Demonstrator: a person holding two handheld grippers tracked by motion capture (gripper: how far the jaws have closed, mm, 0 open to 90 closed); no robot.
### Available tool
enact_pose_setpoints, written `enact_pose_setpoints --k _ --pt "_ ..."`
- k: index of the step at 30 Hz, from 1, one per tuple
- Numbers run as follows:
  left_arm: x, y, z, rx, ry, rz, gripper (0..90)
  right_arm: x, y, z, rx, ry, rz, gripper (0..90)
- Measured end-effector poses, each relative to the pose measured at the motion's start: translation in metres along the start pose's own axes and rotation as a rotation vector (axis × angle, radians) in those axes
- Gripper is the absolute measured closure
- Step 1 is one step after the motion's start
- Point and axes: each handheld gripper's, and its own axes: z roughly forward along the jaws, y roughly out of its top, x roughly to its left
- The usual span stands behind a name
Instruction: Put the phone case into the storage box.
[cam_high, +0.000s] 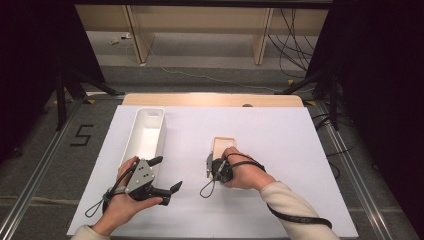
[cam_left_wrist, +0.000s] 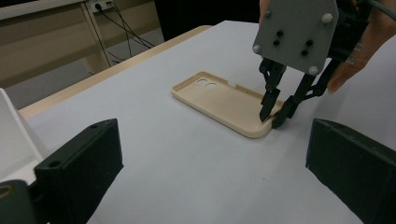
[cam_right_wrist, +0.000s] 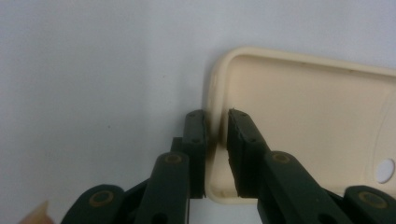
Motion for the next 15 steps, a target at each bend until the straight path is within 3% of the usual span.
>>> enact_pose_setpoints --k 3,15 --pt "0.0000 -0.0002 0.0002 0.002 -0.003 0.000 3.1 0.0013 0.0008 -0.0012 0.025 -0.013 -0.014 80.3" --pt "0.0002 -0.0002 -0.0002 0.000 -0.003 0.000 3.1 0.0043 0.0020 -0.0010 0.025 -0.024 -0.036 83.1"
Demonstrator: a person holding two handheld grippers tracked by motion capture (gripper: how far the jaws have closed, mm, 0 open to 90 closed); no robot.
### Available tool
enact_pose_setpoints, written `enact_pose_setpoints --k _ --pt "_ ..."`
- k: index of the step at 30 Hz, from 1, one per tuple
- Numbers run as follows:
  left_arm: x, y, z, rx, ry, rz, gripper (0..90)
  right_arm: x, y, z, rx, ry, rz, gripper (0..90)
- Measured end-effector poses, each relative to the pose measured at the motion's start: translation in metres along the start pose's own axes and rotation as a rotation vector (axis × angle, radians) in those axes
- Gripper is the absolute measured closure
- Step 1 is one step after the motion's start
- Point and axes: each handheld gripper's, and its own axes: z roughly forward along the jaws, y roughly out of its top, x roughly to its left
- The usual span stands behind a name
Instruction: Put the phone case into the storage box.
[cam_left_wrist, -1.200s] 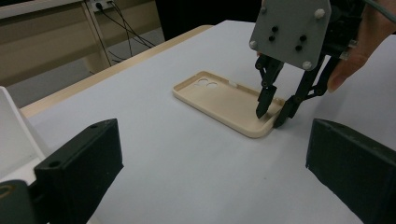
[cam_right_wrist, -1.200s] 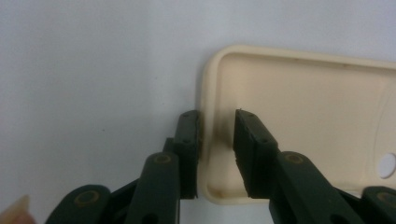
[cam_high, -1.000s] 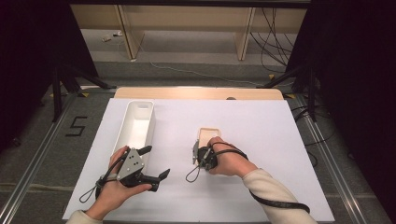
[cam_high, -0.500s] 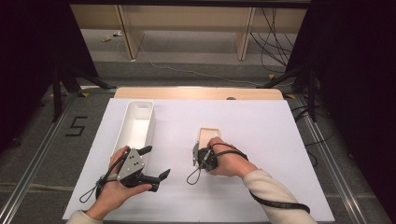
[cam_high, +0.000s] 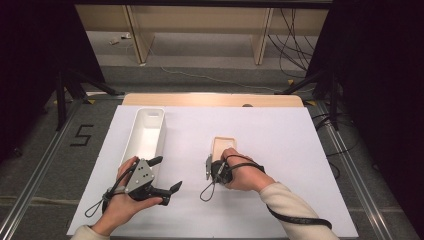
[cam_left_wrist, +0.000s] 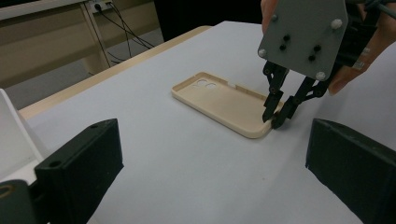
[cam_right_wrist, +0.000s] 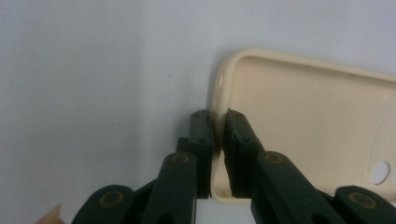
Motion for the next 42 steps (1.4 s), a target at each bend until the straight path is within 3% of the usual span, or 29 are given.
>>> enact_pose_setpoints --k 11,20,22,24,31,42 --pt "0.000 0.000 0.000 0.001 0.001 -0.001 3.1 -0.001 -0.003 0.000 -0.019 0.013 0.008 83.8" --pt "0.001 -0.001 0.000 0.003 0.000 -0.002 3.2 -0.001 -0.004 -0.001 -0.031 0.004 -0.003 84.9" --pt "0.001 -0.001 0.000 0.002 -0.001 -0.004 3.2 0.000 -0.005 -0.002 -0.043 0.001 0.019 85.3" --pt "0.001 -0.001 0.000 0.001 -0.001 -0.005 3.1 -0.002 -0.007 -0.003 -0.037 -0.010 0.002 85.4" --pt "0.001 -0.001 0.000 0.002 0.001 -0.005 3.2 -0.003 -0.011 -0.020 -0.088 -0.034 0.036 86.0" --pt "0.001 -0.001 0.001 0.006 0.004 -0.006 3.2 0.003 -0.018 -0.040 -0.161 -0.069 0.041 86.3"
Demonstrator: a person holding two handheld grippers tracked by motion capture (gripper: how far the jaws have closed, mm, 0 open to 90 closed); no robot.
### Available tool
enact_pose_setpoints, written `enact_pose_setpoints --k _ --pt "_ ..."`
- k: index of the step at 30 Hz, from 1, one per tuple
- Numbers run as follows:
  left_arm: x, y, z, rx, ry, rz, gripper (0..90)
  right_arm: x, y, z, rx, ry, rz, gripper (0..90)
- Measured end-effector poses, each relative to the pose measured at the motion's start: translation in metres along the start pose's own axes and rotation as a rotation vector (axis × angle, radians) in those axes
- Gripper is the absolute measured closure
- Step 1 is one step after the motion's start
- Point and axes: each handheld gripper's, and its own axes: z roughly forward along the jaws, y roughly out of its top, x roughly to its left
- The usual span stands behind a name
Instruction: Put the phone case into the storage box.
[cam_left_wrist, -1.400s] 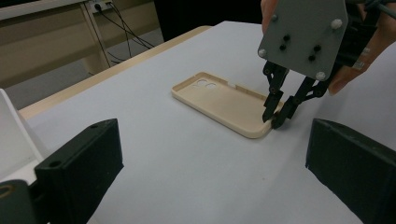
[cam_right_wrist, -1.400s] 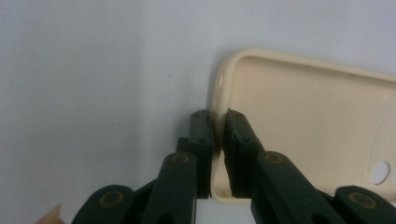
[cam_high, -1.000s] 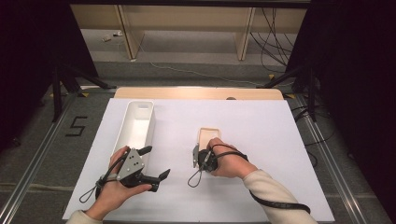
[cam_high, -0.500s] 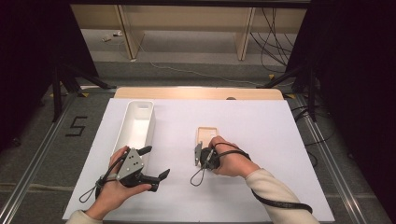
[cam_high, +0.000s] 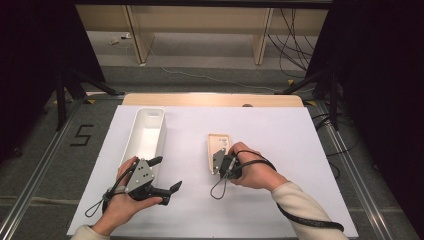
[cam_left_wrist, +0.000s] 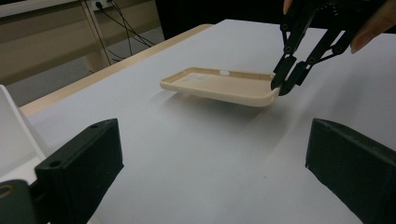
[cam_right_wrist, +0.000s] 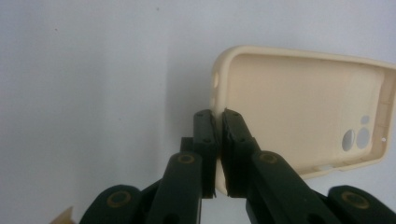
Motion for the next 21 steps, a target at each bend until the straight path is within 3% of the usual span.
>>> enact_pose_setpoints --k 10,14,17,21 --pt "0.002 0.002 0.001 -0.009 0.015 -0.009 4.0 0.002 -0.002 -0.009 -0.043 -0.031 0.012 86.5" --pt "0.005 0.010 0.003 -0.034 0.036 -0.061 7.7 0.007 -0.005 -0.011 -0.064 -0.055 -0.008 86.5" --pt "0.007 0.018 0.008 -0.038 0.027 -0.092 9.4 0.012 -0.008 -0.012 -0.075 -0.070 0.000 86.6" --pt "0.010 0.030 0.020 0.015 0.053 -0.101 14.9 0.015 -0.010 -0.012 -0.092 -0.091 -0.007 86.6"
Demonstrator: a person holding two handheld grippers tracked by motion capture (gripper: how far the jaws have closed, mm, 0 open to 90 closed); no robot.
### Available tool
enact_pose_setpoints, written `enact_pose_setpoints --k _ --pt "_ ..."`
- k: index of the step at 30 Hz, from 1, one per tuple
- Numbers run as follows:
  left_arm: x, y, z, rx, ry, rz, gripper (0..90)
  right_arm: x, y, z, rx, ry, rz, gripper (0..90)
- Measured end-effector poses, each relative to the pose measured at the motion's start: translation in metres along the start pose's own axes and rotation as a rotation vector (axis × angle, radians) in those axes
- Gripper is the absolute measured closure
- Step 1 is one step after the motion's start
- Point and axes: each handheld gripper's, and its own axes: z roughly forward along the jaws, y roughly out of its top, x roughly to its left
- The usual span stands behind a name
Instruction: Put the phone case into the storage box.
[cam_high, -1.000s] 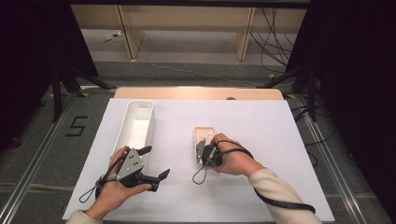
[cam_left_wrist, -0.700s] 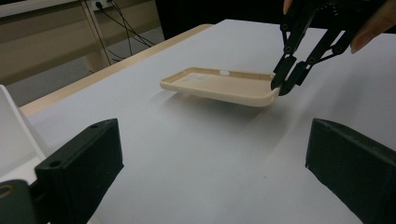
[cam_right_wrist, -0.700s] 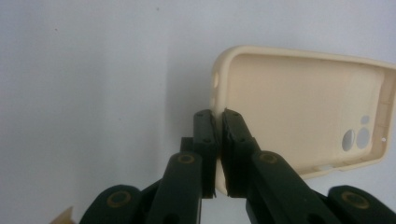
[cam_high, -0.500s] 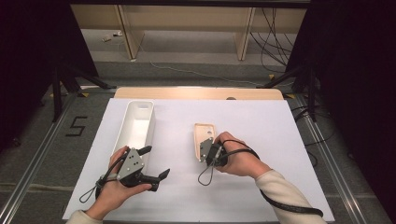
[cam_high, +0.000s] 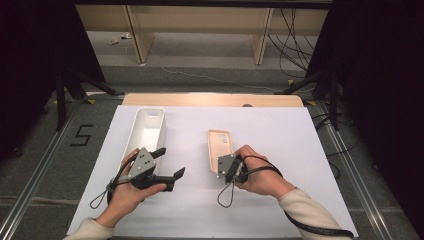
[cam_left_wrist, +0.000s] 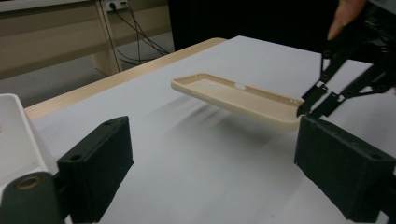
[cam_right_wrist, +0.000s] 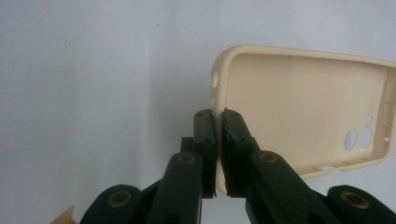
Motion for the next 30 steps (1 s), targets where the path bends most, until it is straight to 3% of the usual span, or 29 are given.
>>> enact_pose_setpoints --k 2,6,7,8,17,30 --pt "0.000 0.014 0.014 0.068 0.006 -0.032 15.3 0.004 -0.001 0.000 -0.024 -0.027 -0.010 86.6" --pt "0.002 0.030 0.033 0.085 0.011 -0.047 16.5 0.007 -0.001 0.000 -0.039 -0.038 -0.021 86.7" --pt "0.004 0.033 0.038 0.093 0.013 -0.050 16.6 0.010 -0.001 -0.001 -0.037 -0.038 -0.003 86.7" --pt "0.005 0.036 0.042 0.098 0.012 -0.062 16.6 0.009 0.000 -0.001 -0.051 -0.050 -0.022 86.8" --pt "0.010 0.057 0.071 0.076 -0.009 -0.137 19.1 0.018 0.003 -0.007 -0.097 -0.072 -0.043 88.8" --pt "0.003 0.066 0.081 0.067 -0.030 -0.154 22.4 0.021 0.006 -0.005 -0.086 -0.076 -0.063 88.8"
